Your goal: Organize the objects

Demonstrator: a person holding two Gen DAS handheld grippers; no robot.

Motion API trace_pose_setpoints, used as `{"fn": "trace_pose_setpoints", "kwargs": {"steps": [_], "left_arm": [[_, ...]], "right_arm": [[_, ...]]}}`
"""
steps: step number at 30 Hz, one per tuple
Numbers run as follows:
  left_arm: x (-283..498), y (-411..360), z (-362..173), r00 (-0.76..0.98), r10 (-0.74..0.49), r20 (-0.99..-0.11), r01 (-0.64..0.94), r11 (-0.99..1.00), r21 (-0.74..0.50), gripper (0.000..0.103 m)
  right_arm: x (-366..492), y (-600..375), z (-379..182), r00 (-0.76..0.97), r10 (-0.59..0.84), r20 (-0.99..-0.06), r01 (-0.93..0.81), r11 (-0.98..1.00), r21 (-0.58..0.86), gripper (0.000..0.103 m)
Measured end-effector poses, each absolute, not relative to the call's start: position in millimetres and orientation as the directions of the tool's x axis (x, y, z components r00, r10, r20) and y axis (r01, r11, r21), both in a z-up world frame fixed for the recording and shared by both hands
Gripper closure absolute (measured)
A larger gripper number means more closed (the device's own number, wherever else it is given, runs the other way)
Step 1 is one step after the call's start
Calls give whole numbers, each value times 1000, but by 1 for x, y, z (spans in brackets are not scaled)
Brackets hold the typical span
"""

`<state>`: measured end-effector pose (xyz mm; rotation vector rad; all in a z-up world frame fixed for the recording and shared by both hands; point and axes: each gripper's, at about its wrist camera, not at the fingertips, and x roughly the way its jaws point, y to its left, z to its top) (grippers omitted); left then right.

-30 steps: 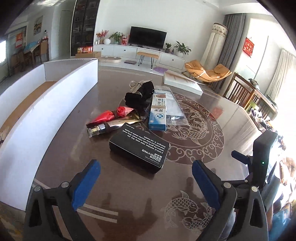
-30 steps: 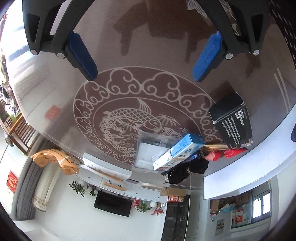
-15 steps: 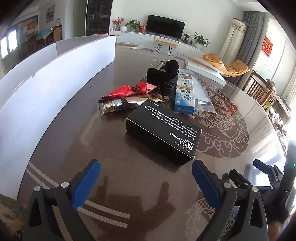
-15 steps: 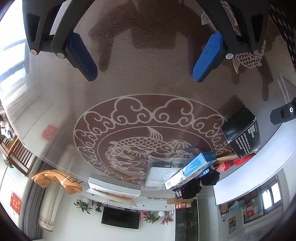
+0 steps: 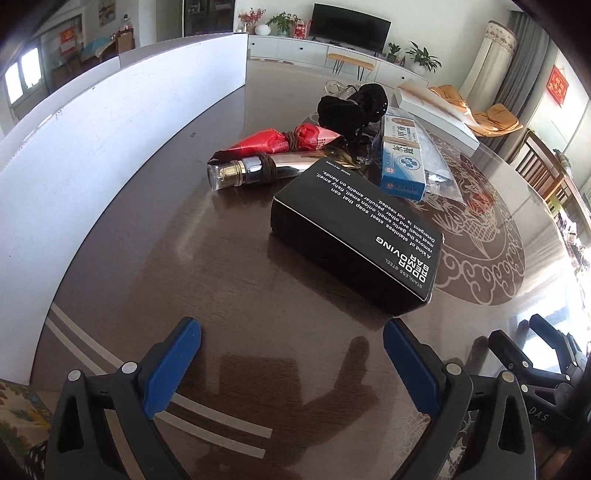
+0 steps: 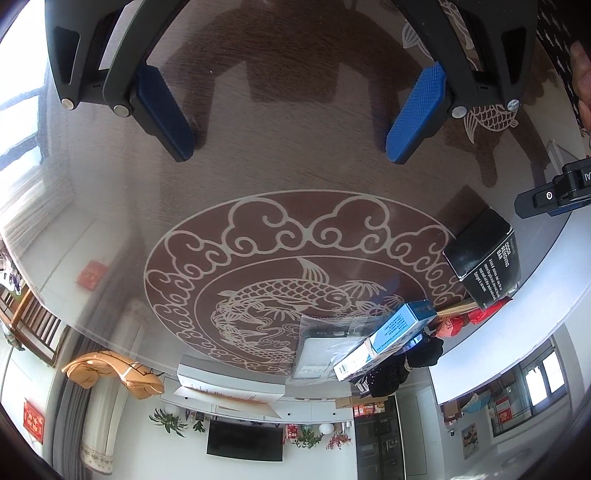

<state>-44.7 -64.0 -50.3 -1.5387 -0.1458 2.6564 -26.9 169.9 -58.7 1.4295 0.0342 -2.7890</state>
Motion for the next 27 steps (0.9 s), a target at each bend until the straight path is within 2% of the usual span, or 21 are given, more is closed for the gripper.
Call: {"fn": "trace_pose_setpoints", "kwargs": {"steps": [12, 27], "left_arm": [[-44, -57, -52, -484, 57, -873, -27, -998, -50, 1], [-46, -59, -52, -485, 61, -872, -27, -998, -55, 1]], "right_arm": [[-27, 170, -59, -584, 4, -812, 16, -1000, -16, 0], [-27, 170, -59, -584, 4, -812, 16, -1000, -16, 0]]}}
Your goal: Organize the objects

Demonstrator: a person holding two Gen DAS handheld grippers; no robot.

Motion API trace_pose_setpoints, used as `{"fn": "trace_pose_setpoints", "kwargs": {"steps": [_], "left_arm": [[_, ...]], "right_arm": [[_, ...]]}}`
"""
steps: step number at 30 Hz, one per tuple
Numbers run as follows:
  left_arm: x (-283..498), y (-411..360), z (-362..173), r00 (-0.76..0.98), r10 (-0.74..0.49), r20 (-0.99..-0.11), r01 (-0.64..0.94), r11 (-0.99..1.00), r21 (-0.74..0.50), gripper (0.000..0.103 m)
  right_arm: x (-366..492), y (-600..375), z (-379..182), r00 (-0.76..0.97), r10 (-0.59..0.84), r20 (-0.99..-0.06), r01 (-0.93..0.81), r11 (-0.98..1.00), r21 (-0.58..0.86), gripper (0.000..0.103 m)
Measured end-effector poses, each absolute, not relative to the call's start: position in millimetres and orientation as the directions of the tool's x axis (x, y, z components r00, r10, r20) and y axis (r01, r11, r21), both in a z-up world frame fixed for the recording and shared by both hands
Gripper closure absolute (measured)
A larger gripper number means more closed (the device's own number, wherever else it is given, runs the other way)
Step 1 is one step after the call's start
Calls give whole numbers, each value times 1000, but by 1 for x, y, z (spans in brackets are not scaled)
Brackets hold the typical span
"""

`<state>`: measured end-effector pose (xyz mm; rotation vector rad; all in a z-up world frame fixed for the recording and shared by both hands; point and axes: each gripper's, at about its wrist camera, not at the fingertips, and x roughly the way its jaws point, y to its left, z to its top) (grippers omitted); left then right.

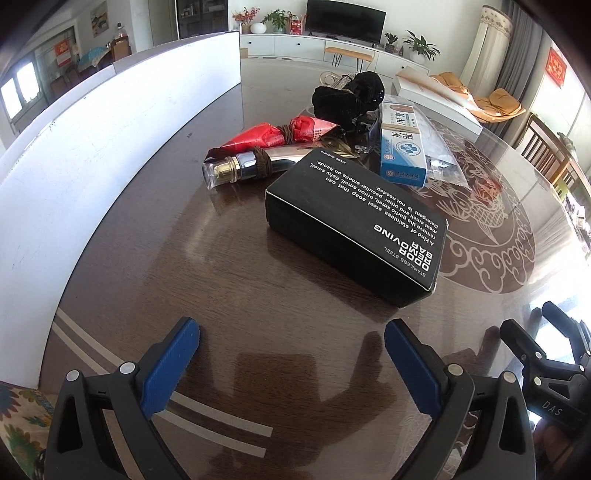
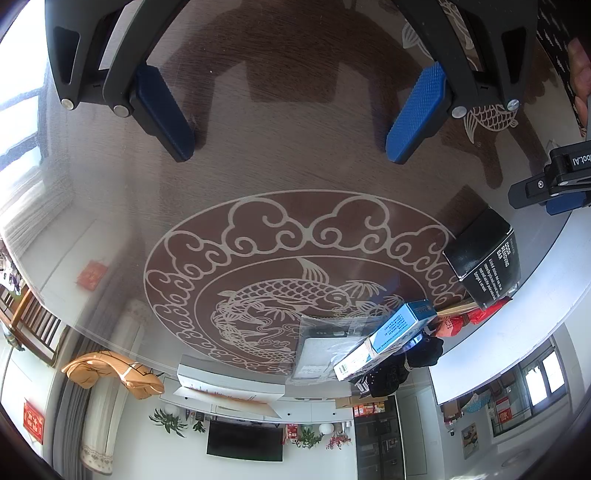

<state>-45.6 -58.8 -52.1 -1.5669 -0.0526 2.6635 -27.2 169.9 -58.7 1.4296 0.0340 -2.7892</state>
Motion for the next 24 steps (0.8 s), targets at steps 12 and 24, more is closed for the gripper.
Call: {"fn": "trace_pose_setpoints", "kwargs": {"steps": [12, 24], "left_arm": [[-46, -58, -53, -484, 53, -874, -29, -999, -45, 1], [-46, -55, -54, -480, 41, -876, -34, -999, -28, 0]], "right_arm": [[-27, 170, -59, -584, 3, -812, 16, -1000, -16, 0], [-27, 170, -59, -584, 3, -812, 16, -1000, -16, 0]]}}
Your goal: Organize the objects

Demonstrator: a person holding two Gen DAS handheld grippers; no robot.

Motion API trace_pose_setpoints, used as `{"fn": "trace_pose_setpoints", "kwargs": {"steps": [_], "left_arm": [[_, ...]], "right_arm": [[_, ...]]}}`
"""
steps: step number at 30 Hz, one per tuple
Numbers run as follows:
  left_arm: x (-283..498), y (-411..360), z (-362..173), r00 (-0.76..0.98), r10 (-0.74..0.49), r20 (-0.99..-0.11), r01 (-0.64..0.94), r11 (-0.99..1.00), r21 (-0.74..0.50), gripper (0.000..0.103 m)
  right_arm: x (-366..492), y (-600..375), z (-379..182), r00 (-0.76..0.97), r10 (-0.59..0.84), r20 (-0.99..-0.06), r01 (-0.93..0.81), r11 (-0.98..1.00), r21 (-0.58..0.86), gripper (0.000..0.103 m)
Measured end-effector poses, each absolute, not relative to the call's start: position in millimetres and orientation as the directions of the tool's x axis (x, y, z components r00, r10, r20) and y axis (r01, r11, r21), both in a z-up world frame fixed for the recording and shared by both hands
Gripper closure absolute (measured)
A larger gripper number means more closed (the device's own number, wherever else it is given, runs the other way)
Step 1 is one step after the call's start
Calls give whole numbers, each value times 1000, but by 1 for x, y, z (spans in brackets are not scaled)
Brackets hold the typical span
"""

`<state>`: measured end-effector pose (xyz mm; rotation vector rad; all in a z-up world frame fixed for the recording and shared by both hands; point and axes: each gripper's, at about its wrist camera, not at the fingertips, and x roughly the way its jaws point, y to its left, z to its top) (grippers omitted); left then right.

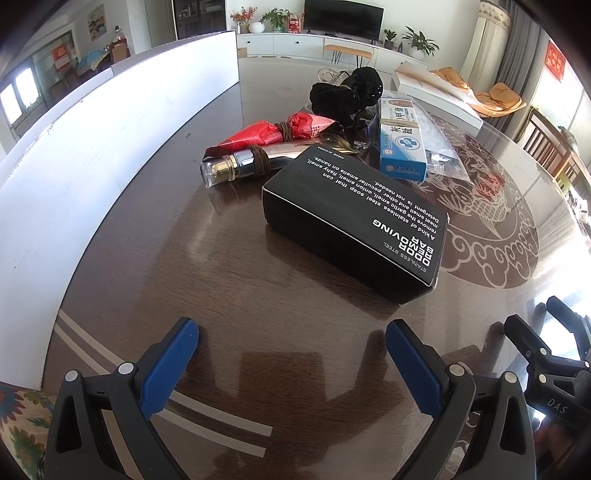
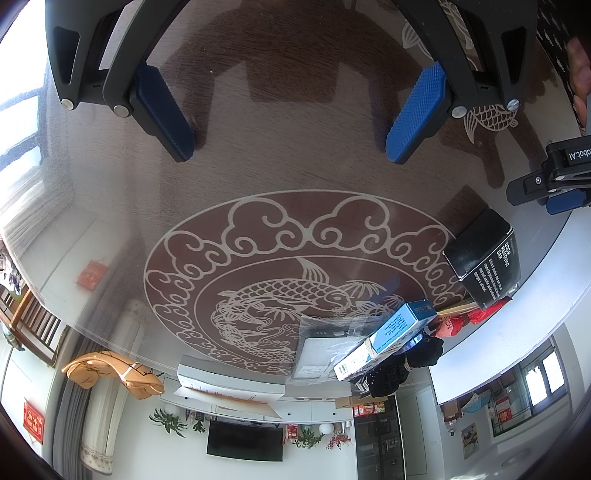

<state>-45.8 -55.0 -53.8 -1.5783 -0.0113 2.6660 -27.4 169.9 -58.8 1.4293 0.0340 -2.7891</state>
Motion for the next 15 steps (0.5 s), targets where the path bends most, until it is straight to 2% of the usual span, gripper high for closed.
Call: {"fn": "trace_pose_setpoints", "kwargs": {"steps": [15], "left_arm": [[-46, -50, -56, -474, 15, -880, -41, -999, 5, 0]], "right_arm": [[-28, 171, -59, -584, 3, -812, 17, -1000, -16, 0]]}}
